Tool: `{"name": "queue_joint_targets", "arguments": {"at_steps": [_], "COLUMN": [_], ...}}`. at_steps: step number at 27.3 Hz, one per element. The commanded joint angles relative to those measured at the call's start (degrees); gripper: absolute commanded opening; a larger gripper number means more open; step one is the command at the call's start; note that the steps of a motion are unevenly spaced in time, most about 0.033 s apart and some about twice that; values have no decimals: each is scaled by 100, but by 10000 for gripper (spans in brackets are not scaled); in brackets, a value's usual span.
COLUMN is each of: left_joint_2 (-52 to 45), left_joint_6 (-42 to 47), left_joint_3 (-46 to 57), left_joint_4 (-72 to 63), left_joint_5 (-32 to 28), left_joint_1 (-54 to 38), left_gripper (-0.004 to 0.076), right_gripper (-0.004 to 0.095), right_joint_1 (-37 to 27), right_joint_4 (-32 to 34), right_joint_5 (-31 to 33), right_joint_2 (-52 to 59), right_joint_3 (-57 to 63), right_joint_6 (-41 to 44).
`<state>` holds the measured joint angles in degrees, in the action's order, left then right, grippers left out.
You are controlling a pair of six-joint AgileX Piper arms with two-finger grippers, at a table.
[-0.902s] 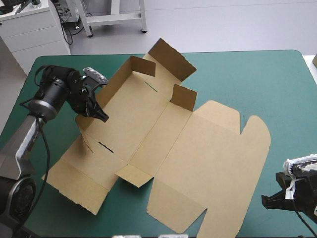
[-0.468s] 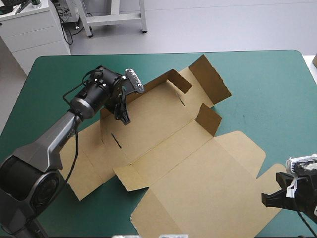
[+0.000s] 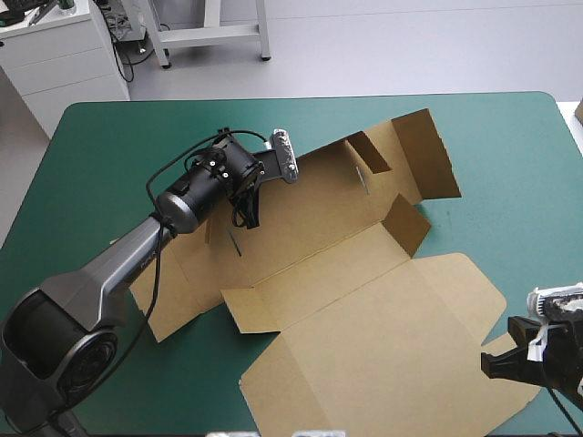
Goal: Fold the box
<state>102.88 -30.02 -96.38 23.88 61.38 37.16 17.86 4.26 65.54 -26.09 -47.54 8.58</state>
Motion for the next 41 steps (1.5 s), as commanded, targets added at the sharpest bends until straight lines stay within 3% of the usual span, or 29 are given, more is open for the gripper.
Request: {"name": "queue_joint_targets", "arguments": {"at_steps": [1, 7, 16, 20, 23, 29, 35, 41], "left_joint_2": [-276, -276, -393, -875, -1484, -2066, -2074, -2026], "left_joint_6": [-198, -198, 258, 940, 1997, 3128, 5007, 5894], "left_joint_3": [-193, -193, -6, 876, 2006, 3201, 3846, 3860], "left_joint_4": [419, 1198, 1377, 1854, 3177, 4738, 6953, 7112], "left_joint_5": [-377, -855, -1052, -1612, -2091, -2224, -2513, -2282], "left_joint_1": [190, 250, 419, 615, 947, 1331, 1452, 1573], "left_gripper": [-33, -32, -33, -33, -32, -32, -32, -32], "right_gripper": [-23, -23, -23, -23, -23, -23, -23, -23], "right_joint_1": [-36, -36, -36, -36, -36, -36, -36, -36], "right_joint_4": [32, -38, -159, -159, -159, -159, -197, -197], "right_joint_5": [-274, -274, -274, -274, -274, -310, -319, -319], "right_joint_2": [-52, -52, -52, -52, -52, -52, -52, -52], "right_joint_3": [-131, -131, -131, -131, -131, -131, -131, -131], "right_joint_6": [11, 60, 60, 74, 124, 170, 230, 316]}}
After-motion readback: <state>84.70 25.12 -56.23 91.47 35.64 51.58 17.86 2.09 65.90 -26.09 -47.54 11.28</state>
